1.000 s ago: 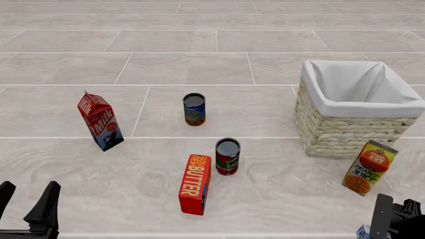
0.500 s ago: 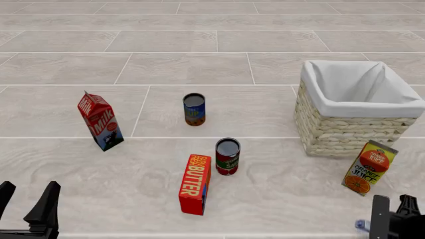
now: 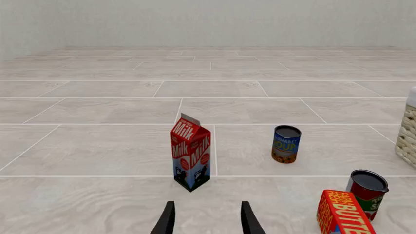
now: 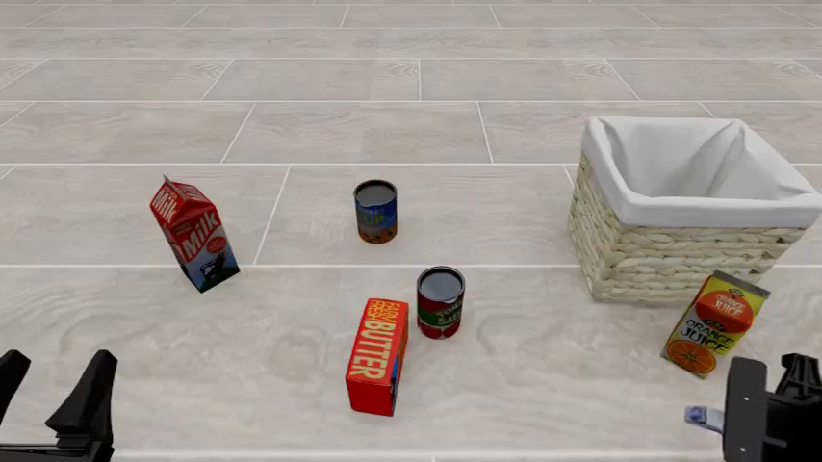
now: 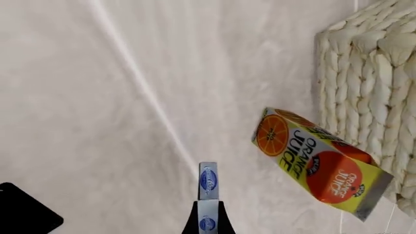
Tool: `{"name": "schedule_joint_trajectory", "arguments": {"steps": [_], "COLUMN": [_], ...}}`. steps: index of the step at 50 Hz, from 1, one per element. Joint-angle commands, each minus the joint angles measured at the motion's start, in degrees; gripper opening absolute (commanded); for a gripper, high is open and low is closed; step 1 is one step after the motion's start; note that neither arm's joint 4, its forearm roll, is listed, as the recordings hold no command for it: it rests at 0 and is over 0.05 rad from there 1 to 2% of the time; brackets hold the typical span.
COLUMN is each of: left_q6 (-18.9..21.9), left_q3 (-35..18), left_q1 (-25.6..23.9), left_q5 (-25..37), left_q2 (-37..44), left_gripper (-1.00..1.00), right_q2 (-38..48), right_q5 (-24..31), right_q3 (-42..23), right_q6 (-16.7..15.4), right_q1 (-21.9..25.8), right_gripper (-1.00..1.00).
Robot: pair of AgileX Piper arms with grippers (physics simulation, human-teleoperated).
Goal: Pick the cream cheese and place it in the basket.
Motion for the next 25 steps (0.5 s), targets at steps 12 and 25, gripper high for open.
{"name": "schedule_joint_trajectory", "arguments": {"steps": [12, 25], "left_q6": [0.00, 0.00], "left_q3": [0.00, 0.00], "left_q1": [0.00, 0.00], "left_q5": [0.00, 0.00], "left_q2": [0.00, 0.00], "left_gripper": [1.00, 1.00], "right_q2": [-8.50, -7.77], "right_q5": [14.75, 16.59], "right_q3": [-10.41, -16.34], "right_q6": [15.74, 24.95], "right_q1": [12.99, 18.07], "right_gripper": [-1.00, -1.00]}}
